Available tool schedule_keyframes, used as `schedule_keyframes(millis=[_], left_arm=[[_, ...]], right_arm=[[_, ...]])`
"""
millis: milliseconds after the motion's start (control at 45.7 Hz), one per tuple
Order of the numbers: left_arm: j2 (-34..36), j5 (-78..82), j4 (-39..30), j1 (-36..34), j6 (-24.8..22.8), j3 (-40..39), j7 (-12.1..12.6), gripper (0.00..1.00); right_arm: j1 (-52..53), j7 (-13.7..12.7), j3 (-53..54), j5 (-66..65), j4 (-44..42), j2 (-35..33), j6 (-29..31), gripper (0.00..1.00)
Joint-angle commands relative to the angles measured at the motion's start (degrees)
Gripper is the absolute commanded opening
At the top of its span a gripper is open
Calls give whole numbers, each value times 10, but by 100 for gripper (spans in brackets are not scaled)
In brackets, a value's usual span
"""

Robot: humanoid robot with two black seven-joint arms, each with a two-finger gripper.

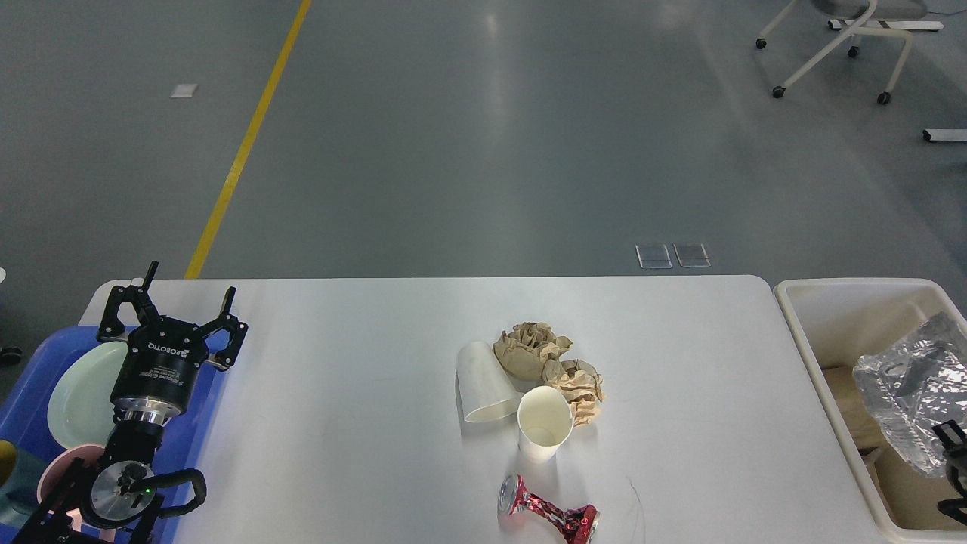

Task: Tidy desktop
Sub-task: 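Release the foil wrapper inside the bin with the right gripper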

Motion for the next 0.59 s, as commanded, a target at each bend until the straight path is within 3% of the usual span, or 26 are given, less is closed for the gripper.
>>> schedule_keyframes(millis=[0,503,525,569], left_arm=[[0,0,0,0,0,0,1,96],[0,0,0,0,0,1,1,96],[0,0,0,0,0,0,1,96],[0,0,0,0,0,0,1,96]], right_arm=[[-8,1,0,0,-28,28,-2,0],[-12,-1,-2,0,-29,43,-3,0],[-15,-1,-3,0,-29,42,-4,6],[-21,-1,-6,0,-29,42,-7,30]])
